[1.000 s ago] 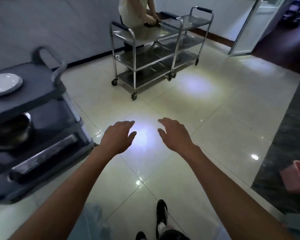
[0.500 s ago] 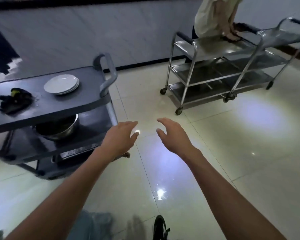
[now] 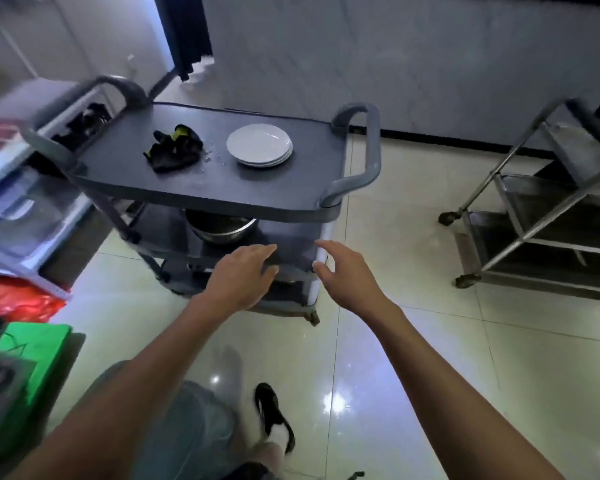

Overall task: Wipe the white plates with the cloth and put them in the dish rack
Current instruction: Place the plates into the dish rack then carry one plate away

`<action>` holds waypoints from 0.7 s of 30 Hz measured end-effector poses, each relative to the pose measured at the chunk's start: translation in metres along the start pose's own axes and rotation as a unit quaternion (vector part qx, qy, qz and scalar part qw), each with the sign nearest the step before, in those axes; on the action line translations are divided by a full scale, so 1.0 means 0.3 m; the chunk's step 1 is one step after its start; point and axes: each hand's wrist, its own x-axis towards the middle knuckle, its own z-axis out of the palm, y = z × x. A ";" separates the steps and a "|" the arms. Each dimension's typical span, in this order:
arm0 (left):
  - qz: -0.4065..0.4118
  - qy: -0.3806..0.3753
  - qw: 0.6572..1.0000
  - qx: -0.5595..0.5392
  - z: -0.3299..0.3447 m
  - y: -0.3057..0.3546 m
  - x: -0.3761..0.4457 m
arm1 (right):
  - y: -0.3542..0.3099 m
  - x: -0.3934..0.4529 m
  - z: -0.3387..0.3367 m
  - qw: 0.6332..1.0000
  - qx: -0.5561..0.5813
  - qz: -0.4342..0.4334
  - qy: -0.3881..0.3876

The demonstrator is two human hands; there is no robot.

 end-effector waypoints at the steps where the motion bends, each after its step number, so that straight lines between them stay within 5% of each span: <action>1: -0.009 0.007 1.000 -0.006 -0.010 -0.035 0.038 | -0.019 0.058 0.015 1.000 0.001 -0.003 -0.008; 8: -0.052 0.050 0.997 -0.030 -0.116 -0.241 0.300 | -0.127 0.422 0.063 0.999 0.011 -0.010 -0.044; 21: -0.112 0.009 0.992 -0.058 -0.154 -0.393 0.823 | -0.072 0.991 0.086 0.993 0.073 0.057 -0.067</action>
